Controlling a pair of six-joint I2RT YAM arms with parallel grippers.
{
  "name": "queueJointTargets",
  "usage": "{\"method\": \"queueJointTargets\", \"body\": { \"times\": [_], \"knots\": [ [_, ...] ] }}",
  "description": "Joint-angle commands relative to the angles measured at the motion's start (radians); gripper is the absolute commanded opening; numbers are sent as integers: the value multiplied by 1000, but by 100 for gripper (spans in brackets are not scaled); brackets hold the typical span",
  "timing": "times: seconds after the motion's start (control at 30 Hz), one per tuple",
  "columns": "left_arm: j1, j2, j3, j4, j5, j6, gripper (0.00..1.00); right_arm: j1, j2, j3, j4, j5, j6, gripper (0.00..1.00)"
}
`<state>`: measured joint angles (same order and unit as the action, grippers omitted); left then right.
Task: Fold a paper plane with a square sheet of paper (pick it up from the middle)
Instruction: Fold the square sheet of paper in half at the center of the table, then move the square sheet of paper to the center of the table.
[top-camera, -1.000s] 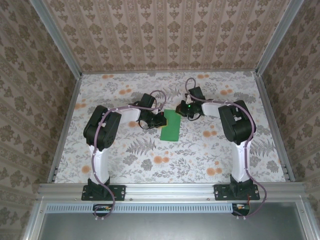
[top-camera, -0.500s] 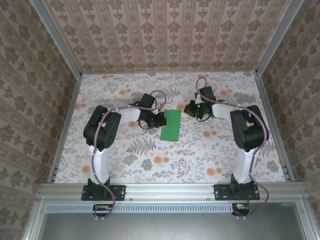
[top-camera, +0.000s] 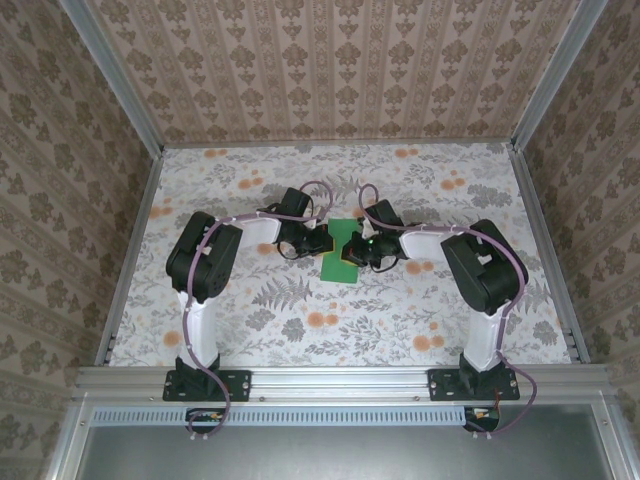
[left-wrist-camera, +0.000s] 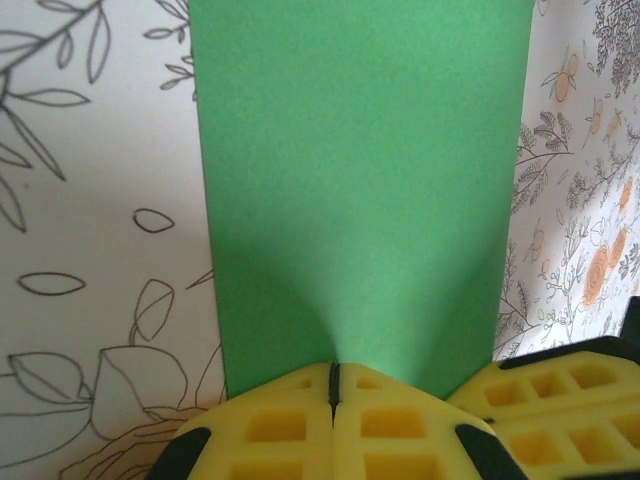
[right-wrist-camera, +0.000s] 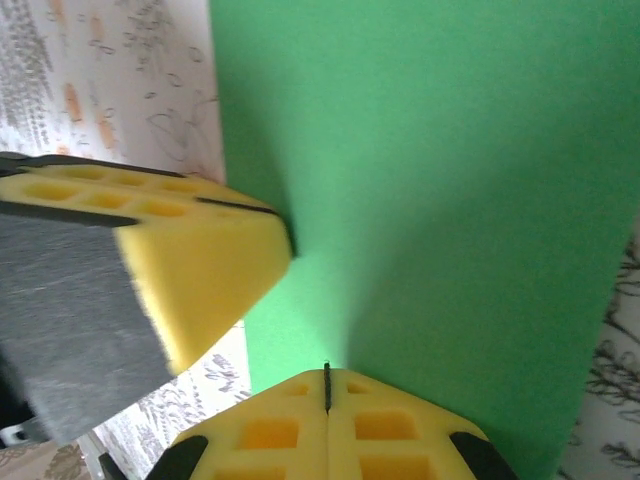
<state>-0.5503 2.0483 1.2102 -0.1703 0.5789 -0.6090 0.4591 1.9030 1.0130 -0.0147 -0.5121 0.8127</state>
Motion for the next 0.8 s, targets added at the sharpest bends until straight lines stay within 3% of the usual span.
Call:
{"method": "queueJointTargets", "body": {
  "times": [0.0,0.47,0.63,0.77],
  "knots": [
    [-5,122,-107,-243,-217,-8,0,0,2,-23,-65,-3,-32,0],
    [10,124,-102,-237,-212,0,0,-38,-186,-250,-185,-26,-160,0],
    [19,64,-107,-241,-209,-3,0,-56,-275,-200,-212,-19,-159,0],
    [23,-54,-181,-210,-234,-51,0,-54,-255,-120,-193,-19,-135,0]
  ]
}}
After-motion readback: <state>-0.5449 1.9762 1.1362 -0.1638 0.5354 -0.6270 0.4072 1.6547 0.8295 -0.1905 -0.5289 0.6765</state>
